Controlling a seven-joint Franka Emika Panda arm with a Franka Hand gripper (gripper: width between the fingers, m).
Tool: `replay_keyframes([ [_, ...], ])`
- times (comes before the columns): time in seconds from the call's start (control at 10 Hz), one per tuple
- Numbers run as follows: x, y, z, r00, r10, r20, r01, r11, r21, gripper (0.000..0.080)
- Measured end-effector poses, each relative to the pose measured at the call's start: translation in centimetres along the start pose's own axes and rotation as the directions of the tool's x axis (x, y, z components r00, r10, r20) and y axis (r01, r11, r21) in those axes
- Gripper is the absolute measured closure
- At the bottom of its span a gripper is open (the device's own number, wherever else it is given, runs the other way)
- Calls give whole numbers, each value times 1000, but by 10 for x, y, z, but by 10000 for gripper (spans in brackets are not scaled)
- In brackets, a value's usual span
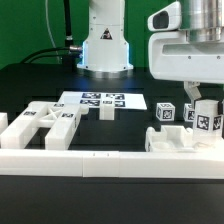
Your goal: Assemble chair
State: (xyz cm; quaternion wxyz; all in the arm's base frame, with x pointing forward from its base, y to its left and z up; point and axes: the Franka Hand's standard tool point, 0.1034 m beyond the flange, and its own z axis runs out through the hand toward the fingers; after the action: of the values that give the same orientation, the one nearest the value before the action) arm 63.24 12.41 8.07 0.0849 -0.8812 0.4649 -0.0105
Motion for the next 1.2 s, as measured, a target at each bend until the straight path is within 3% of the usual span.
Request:
replay_keyframes([
  [0.2, 0, 0, 0, 994, 106, 2, -106, 994, 0, 512],
  [0.3, 0, 0, 0, 995, 95, 4, -95, 995, 1, 425],
  [0.4, 0, 0, 0, 999, 49, 3, -49, 999, 0, 425],
  [0.5, 2, -1, -1, 1000, -10, 1, 10, 1000, 0, 217],
  [0.9, 3, -1, -1, 946, -324, -5, 324, 946, -5, 153],
  [1.2, 5, -2, 0, 775, -632, 2, 631, 774, -38, 150],
])
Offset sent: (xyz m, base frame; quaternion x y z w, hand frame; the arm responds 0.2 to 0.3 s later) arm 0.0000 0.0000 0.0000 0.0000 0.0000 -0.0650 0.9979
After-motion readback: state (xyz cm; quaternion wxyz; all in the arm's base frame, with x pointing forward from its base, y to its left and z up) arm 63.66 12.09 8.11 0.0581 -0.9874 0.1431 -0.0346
